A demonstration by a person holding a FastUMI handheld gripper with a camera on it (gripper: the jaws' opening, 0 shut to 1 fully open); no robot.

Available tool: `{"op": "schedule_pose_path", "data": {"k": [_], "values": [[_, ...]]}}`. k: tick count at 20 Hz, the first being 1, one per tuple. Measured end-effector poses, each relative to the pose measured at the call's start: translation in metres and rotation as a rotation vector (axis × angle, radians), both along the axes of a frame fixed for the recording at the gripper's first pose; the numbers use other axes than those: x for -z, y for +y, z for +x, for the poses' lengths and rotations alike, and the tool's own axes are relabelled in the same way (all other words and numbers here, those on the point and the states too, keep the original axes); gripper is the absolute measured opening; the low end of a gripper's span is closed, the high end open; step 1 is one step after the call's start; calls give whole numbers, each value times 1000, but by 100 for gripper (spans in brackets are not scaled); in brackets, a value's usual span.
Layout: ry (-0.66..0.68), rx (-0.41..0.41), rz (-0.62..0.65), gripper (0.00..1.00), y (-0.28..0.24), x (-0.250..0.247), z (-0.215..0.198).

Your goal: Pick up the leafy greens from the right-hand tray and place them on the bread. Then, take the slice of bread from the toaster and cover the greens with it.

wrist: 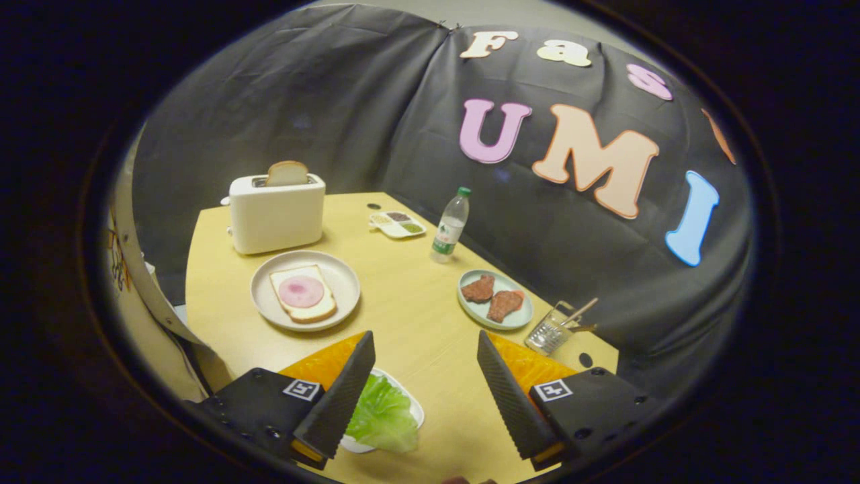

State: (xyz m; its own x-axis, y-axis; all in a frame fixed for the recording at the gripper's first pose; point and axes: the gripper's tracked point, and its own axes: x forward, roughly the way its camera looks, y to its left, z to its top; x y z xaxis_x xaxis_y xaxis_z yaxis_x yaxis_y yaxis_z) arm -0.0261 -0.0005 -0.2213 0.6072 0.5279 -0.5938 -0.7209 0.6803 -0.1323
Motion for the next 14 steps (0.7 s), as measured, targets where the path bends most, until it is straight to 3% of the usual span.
{"op": "schedule_pose_path", "data": {"k": [7, 14], "values": [[106, -116, -63, 99, 4, 46, -13], [257, -167, -123, 99, -4, 105, -42]]}}
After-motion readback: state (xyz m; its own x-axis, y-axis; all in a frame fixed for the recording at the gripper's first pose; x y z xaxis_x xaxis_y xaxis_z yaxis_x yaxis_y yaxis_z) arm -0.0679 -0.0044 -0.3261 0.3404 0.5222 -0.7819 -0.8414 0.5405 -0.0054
